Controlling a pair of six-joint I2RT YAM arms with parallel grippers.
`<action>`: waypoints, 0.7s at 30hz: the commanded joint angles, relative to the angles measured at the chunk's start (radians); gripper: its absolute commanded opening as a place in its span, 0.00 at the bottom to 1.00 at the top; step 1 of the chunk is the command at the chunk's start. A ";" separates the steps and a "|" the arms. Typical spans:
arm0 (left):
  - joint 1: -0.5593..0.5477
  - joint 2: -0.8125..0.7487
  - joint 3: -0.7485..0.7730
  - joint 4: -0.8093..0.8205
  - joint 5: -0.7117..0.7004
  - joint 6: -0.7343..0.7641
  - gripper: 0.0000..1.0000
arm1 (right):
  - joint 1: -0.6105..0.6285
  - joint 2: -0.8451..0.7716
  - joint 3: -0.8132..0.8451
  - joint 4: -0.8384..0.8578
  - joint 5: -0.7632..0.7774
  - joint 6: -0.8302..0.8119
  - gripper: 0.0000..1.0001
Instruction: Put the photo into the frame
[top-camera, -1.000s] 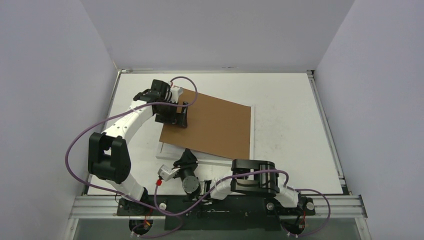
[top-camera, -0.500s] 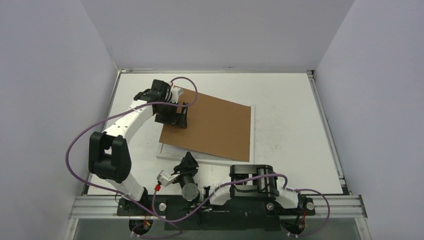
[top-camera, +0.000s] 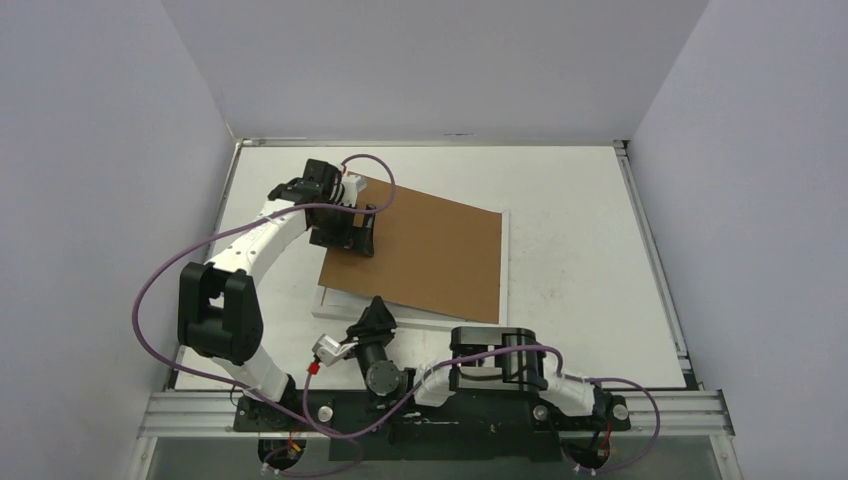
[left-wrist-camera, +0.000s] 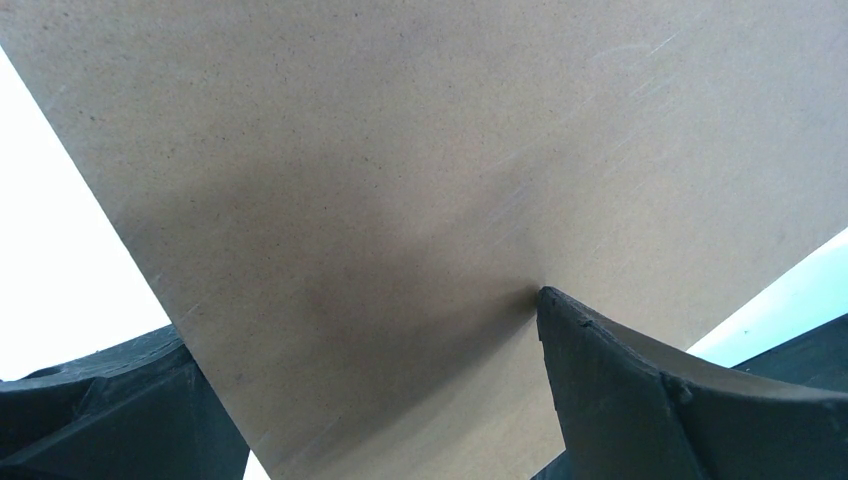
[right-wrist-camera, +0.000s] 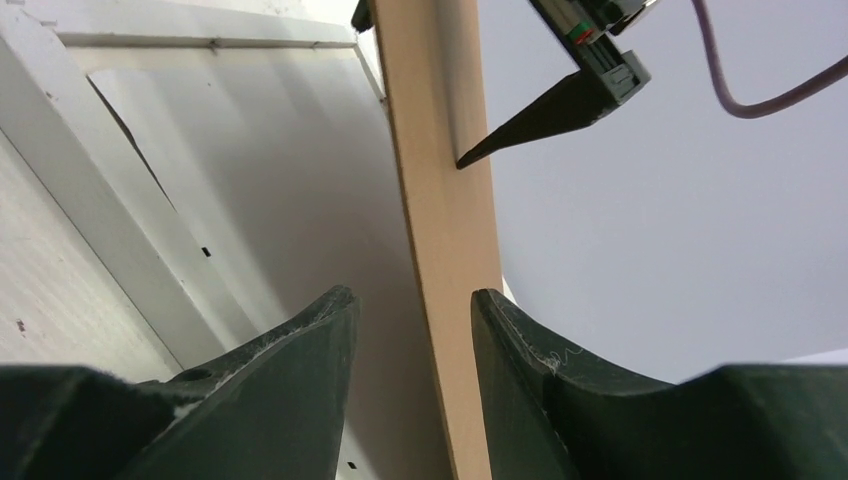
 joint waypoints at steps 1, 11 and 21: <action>-0.001 -0.005 0.057 -0.014 -0.001 0.038 0.96 | -0.015 0.029 0.029 0.038 -0.010 -0.028 0.46; 0.000 -0.002 0.063 -0.019 0.005 0.031 0.96 | -0.045 0.086 0.059 0.108 -0.020 -0.057 0.39; 0.000 0.001 0.058 -0.022 0.006 0.037 0.96 | -0.064 0.174 0.118 0.260 -0.025 -0.176 0.20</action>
